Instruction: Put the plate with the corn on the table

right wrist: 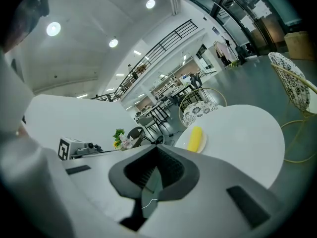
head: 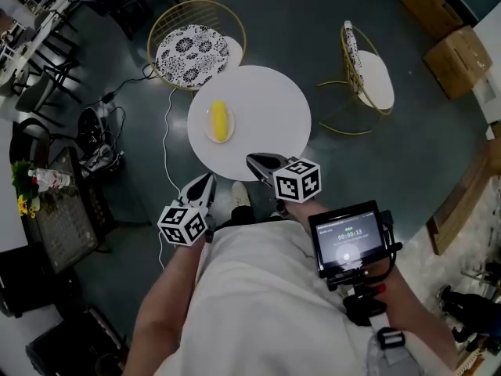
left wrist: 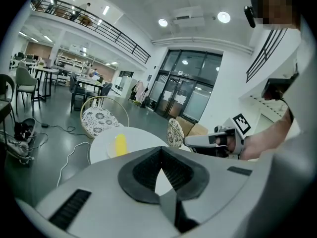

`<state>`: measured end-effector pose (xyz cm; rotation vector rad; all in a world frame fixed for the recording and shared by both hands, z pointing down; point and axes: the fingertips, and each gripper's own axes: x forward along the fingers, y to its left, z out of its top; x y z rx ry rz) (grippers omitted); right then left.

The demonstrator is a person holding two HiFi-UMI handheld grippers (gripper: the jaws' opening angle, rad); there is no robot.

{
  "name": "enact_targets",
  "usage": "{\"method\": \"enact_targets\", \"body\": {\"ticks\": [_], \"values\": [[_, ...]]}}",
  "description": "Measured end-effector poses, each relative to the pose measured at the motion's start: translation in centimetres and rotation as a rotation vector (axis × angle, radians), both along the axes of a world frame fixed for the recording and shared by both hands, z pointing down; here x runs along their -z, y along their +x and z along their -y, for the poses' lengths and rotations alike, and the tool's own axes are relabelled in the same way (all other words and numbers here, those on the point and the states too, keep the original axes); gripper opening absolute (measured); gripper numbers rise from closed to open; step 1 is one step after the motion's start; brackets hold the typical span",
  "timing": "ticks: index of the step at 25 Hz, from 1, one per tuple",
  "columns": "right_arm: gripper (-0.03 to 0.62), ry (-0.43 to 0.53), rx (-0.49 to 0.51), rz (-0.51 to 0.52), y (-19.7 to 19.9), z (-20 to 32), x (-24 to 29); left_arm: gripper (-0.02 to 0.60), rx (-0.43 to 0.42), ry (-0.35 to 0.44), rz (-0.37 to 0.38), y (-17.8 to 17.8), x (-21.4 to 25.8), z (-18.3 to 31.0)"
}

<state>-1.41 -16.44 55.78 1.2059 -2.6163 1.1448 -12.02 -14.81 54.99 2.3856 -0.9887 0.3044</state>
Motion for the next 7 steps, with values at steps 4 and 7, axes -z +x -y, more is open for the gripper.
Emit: {"method": "enact_targets", "body": {"ticks": [4,7], "values": [[0.006,-0.003,0.006,0.003,-0.30,-0.18,0.03,0.006,0.000,0.000,-0.013,0.55,0.11,0.34],[0.006,0.000,0.012,0.005,-0.46,0.19,0.24,0.006,0.001,0.000,-0.010,0.88,0.14,0.82]]}}
